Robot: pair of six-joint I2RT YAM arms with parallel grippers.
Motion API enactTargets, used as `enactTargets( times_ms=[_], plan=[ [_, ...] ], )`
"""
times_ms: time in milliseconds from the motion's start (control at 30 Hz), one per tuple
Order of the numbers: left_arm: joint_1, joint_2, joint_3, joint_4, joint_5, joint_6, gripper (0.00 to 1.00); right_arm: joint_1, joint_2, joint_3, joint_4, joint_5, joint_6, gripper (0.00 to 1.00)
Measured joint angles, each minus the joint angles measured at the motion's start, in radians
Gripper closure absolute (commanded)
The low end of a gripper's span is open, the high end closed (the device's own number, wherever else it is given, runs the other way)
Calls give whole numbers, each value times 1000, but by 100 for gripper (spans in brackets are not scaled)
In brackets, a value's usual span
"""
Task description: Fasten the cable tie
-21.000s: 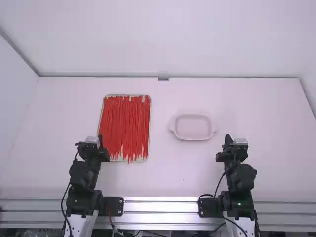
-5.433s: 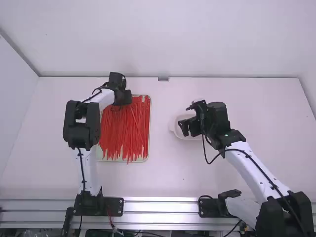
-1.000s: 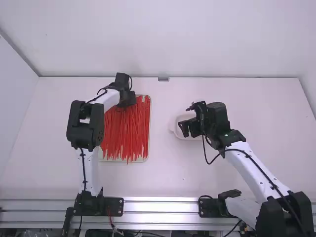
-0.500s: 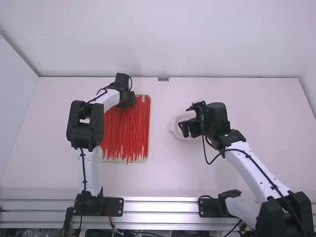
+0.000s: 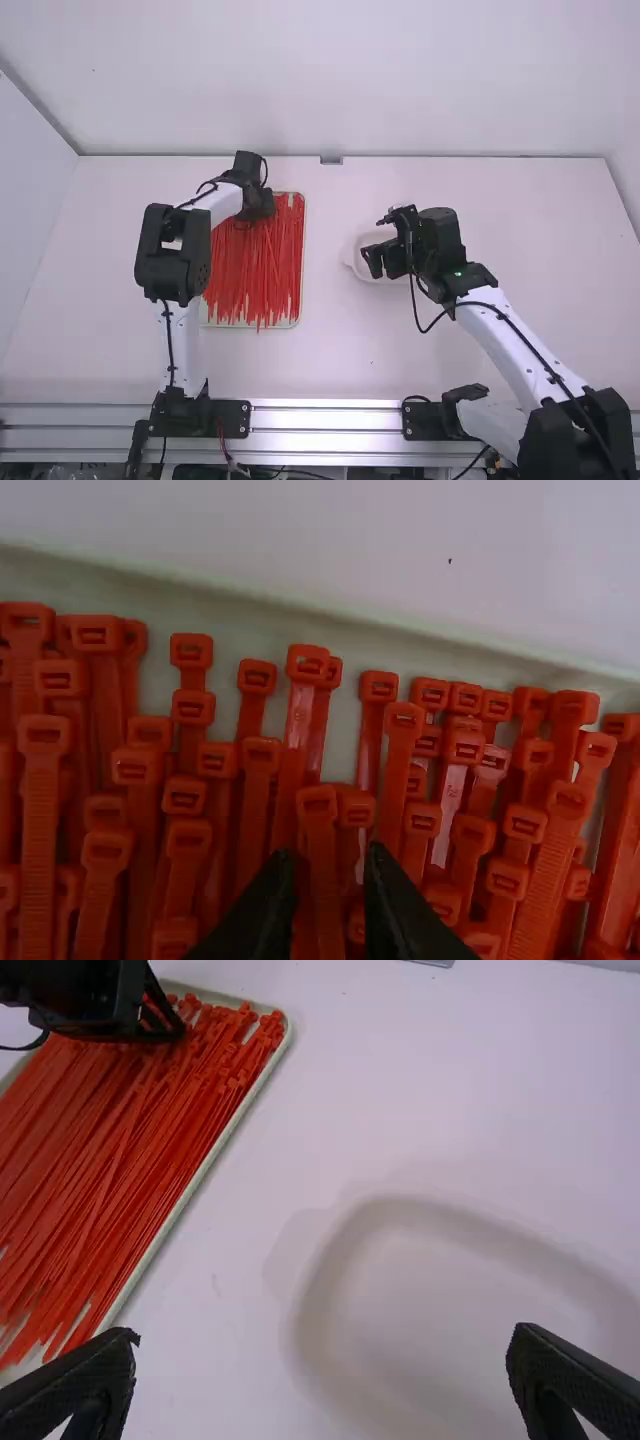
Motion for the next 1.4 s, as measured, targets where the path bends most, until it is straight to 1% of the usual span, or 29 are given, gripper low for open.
enactTargets(
  times_ms=[67,233,500,733,1400],
  plan=[
    [0,0,0,6,0,0,81,0,0,0,0,0,1,1],
    [0,0,0,7,0,0,87,0,0,0,-1,0,1,1],
    [0,0,0,7,0,0,92,0,0,0,-2,0,0,1],
    [0,0,0,7,-6,0,98,0,0,0,-2,0,0,1],
    [0,0,0,6,-24,0,98,0,0,0,-2,0,0,1]
  ],
)
